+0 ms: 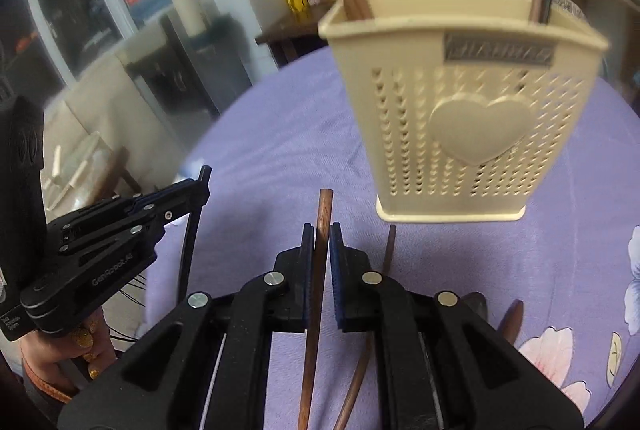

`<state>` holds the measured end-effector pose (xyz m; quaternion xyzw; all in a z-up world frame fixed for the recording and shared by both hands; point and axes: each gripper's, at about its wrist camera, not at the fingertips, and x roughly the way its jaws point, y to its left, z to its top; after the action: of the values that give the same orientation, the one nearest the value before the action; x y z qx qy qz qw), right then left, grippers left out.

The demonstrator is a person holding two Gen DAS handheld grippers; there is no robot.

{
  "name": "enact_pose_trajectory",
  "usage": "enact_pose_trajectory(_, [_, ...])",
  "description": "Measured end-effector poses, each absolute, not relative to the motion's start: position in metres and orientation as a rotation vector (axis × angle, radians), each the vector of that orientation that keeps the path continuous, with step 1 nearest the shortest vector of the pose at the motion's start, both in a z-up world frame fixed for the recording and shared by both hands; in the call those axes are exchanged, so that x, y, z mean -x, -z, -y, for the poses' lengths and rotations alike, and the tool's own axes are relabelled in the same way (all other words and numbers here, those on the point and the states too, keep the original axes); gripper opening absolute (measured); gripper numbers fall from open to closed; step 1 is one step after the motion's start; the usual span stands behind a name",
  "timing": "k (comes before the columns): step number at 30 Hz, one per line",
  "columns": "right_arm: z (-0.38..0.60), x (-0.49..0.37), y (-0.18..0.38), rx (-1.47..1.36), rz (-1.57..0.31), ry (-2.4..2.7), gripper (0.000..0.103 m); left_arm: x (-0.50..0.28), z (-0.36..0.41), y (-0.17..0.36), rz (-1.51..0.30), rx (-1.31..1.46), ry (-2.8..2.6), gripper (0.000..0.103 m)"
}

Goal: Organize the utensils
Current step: 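Close the right tool on the brown chopstick while the left holds the black one, then lift both held chopsticks and carry them toward the beige holder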

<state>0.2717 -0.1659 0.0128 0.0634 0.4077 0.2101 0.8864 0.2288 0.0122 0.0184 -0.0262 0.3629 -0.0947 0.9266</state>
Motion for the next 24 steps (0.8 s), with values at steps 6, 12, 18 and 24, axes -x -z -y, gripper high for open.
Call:
enact_pose_trajectory(6, [0.192,-0.232,-0.067,-0.129,-0.740,-0.510,0.009,-0.189,-0.018,-0.067,-0.617,0.067,0.248,0.009])
enact_pose_trajectory(12, [0.212,-0.204,-0.108,-0.128,-0.663,-0.555,0.009,-0.166,-0.022,-0.097,-0.542,0.067,0.284,0.009])
enact_pose_trajectory(18, [0.210,-0.194,-0.126,-0.107,-0.624,-0.571,0.005,-0.163,-0.024,-0.101,-0.531,0.057,0.283,0.009])
enact_pose_trajectory(24, [0.206,-0.205,-0.116,-0.112,-0.649,-0.560,0.003,-0.164,-0.022,-0.101,-0.531,0.048,0.291,0.009])
